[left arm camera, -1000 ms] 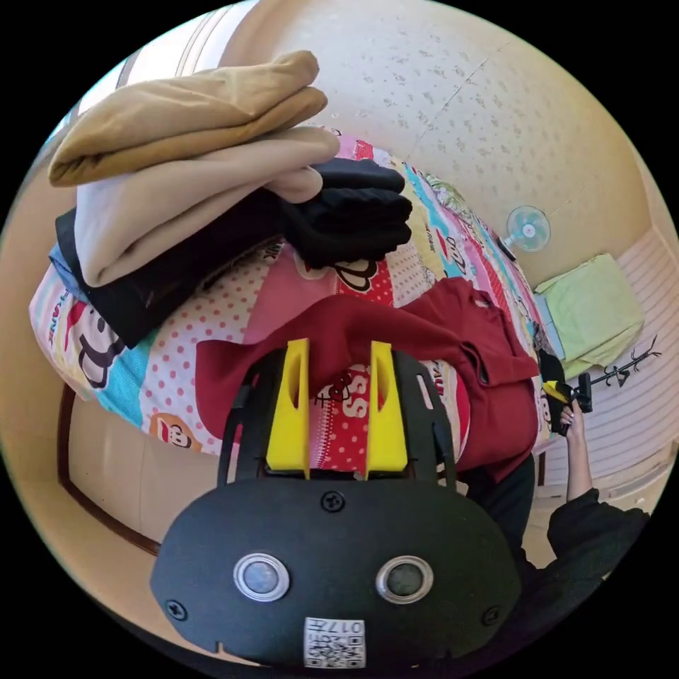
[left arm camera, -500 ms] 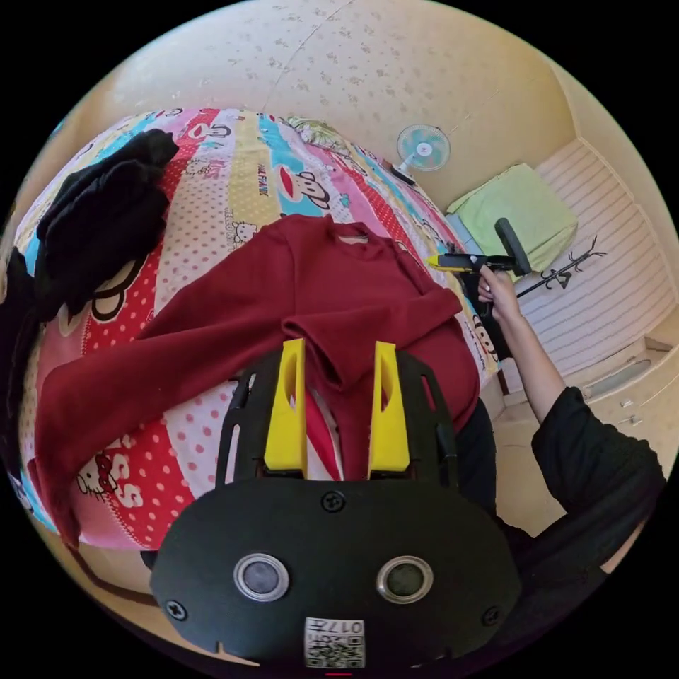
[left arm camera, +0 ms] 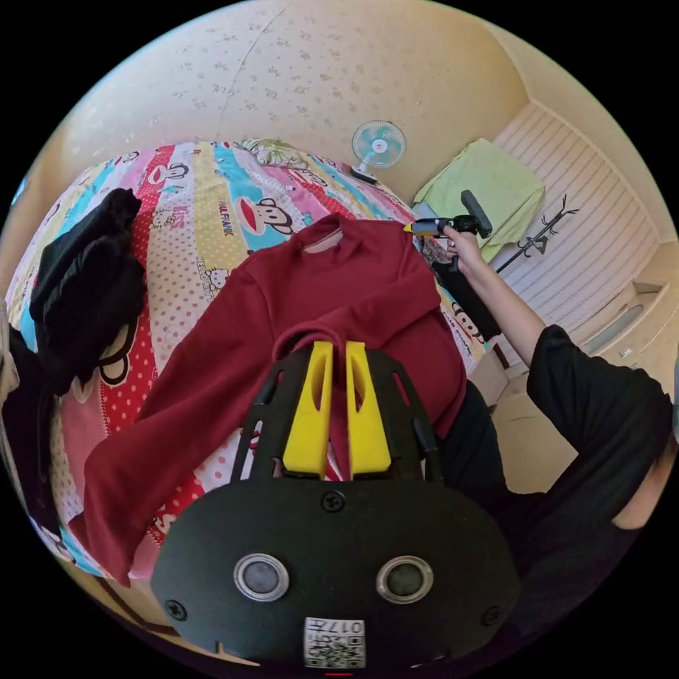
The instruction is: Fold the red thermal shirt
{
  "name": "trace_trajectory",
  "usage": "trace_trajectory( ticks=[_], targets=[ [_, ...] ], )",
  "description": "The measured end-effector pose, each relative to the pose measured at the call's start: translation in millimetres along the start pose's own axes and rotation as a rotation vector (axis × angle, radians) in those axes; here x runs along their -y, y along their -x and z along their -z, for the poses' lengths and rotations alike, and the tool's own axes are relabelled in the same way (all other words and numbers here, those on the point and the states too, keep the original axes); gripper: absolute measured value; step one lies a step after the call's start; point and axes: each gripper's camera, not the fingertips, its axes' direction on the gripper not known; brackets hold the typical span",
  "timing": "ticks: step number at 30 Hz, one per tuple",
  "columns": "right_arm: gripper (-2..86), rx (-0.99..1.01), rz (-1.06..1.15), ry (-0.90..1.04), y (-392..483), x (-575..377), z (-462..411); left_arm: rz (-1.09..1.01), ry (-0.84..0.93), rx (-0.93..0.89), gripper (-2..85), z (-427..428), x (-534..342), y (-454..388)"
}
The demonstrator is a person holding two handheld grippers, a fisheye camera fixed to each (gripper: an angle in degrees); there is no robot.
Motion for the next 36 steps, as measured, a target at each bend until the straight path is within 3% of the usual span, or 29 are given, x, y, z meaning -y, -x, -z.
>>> trace_trajectory(
  ticks=[5,7,8,11,14,19,23,29,36],
  targets=[
    [1.4,-0.041,-0.235,-0.011,-70.7,9.6,-46.9,0.024,-0.245,0.095,3.9,14.2,-17.4,38.1],
    [1.5,-0.110,-0.316,-0.011,-92.6,2.7,-55.8,0.065,-0.136,0.082,4.0,-6.2,-25.2,57.2],
    [1.9,-0.028,-0.321,0.000,-102.9,-0.4,-59.9,0.112,-0.020,0.060,4.5,-21.2,-30.9,70.2],
    [3.7,0.265,-0.087,-0.002,-95.2,-4.9,-59.3,0.237,0.045,-0.059,8.0,-31.1,-54.3,95.6],
    [6.9,0.267,0.110,0.023,-58.1,-6.5,-50.4,0.334,-0.055,-0.162,10.3,-15.9,-67.9,112.7],
    [15.4,0.085,0.329,0.354,1.8,6.0,-86.0,0.374,-0.035,-0.151,13.6,-18.6,-51.7,114.8],
    [15.1,-0.229,0.508,0.560,24.8,-7.2,-138.3,0.356,0.060,0.025,12.5,-28.7,-31.4,107.2],
    [6.9,-0.435,0.627,0.594,47.2,-31.8,-148.2,0.276,0.088,-0.012,5.9,-3.4,-22.9,94.8],
    [4.3,-0.487,0.488,0.261,33.3,-16.1,-82.8,0.153,-0.070,-0.125,5.2,50.3,6.8,63.6]
  ],
)
